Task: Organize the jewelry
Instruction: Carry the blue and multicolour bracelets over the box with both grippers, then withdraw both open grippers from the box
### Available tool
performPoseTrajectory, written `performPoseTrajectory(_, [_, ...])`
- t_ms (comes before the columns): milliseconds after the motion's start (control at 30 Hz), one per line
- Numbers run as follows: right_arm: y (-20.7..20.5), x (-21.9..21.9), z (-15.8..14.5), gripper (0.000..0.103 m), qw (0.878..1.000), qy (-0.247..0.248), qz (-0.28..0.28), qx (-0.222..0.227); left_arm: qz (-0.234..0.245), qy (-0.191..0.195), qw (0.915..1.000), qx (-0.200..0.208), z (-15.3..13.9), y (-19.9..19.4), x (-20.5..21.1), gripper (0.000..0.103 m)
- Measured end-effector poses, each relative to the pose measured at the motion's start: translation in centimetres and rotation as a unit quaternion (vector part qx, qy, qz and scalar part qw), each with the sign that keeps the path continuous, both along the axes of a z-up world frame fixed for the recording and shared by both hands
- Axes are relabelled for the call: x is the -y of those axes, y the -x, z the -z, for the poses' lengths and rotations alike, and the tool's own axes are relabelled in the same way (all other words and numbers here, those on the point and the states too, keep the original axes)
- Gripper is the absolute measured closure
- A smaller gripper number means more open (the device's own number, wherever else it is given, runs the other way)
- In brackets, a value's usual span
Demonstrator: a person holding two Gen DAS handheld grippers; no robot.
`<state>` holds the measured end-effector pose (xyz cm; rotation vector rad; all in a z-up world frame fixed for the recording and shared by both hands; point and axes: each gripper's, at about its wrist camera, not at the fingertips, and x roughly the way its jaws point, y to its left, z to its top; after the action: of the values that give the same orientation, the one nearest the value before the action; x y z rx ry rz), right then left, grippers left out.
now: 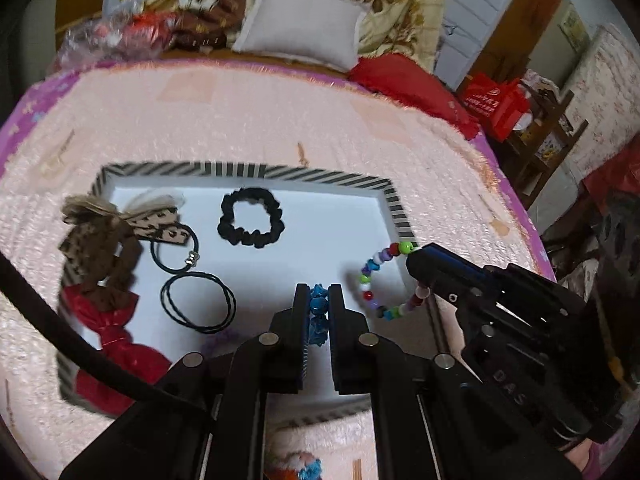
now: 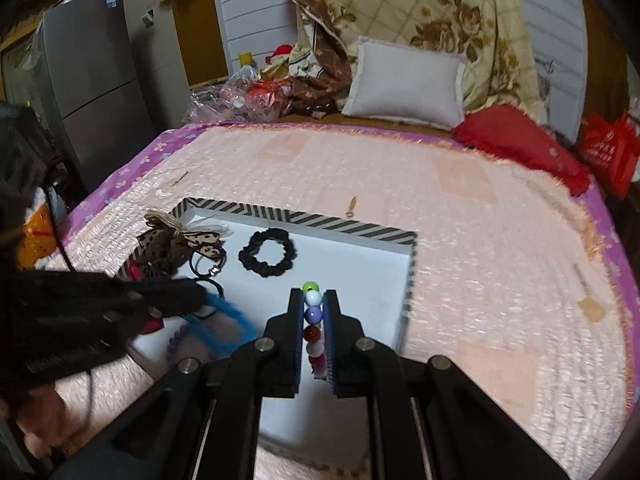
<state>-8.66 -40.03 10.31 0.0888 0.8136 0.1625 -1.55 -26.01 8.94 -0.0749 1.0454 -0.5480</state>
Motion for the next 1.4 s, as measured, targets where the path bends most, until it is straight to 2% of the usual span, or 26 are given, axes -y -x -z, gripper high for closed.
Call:
performPoseTrajectory(167, [-3.5, -0.9, 1.1, 0.094, 1.0, -0.003, -0.014, -0.016, -0.03, -0.05, 0.9981, -0.018, 2.7, -2.4, -0.6, 0.102])
performPoseTrajectory(233, [-5.3, -1.0, 1.7, 0.094, 0.999, -0.004, -0.015, -0.028, -0.039, -0.059, 0.9971, -0.027, 3.5, -3.1, -1.0, 0.102])
performPoseTrajectory(433, [-9.9, -0.7, 4.3, 0.094, 0.997, 0.024, 0.014, -0.071, -0.048, -0.06, 0.9965, -0.034, 4.6, -4.0, -1.6, 0.102])
performPoseTrajectory(633, [-11.3, -0.3, 6.6, 0.094, 0.993, 0.038, 0.048, -0.106, -0.056, -0.068, 0.9956, -0.032, 5.2, -4.2, -1.4, 0.101])
performPoseTrajectory(700, [-10.7, 0.0, 6.5, 0.092, 0.993, 0.036, 0.057, -0.096, -0.058, -0.069, 0.9955, -0.029, 5.1, -4.1, -1.6, 0.1])
performPoseTrajectory(733, [-10.2, 0.1, 6.2, 0.09, 0.994, 0.035, 0.057, -0.091, -0.058, -0.073, 0.9954, -0.025, 5.0, -4.0, -1.6, 0.095])
performPoseTrajectory(833, [-8.1, 0.3, 4.9, 0.075, 0.995, 0.029, 0.054, -0.074, -0.058, -0.072, 0.9957, -0.012, 4.4, -3.5, -1.9, 0.083])
performPoseTrajectory(900, [-6.4, 0.4, 3.9, 0.067, 0.996, 0.03, 0.051, -0.059, -0.059, -0.071, 0.9957, -0.001, 3.7, -2.7, -2.3, 0.083])
performPoseTrajectory(1100, [1.2, 0.1, 1.7, 0.052, 0.998, 0.019, 0.05, -0.012, -0.078, -0.075, 0.9933, 0.042, 1.6, 1.3, -4.9, 0.083])
performPoseTrajectory(1200, [4.4, 0.0, 1.2, 0.05, 0.998, 0.006, 0.056, 0.003, -0.078, -0.067, 0.993, 0.058, 1.0, 3.4, -6.2, 0.083])
performPoseTrajectory(1300, [7.3, -0.4, 1.1, 0.047, 0.998, -0.01, 0.062, 0.011, -0.081, -0.074, 0.9909, 0.077, 0.6, 6.0, -7.4, 0.083])
performPoseTrajectory(1400, [9.6, -1.9, 0.8, 0.047, 0.998, 0.018, 0.064, 0.021, -0.092, -0.078, 0.9887, 0.089, 0.4, 8.2, -8.7, 0.083])
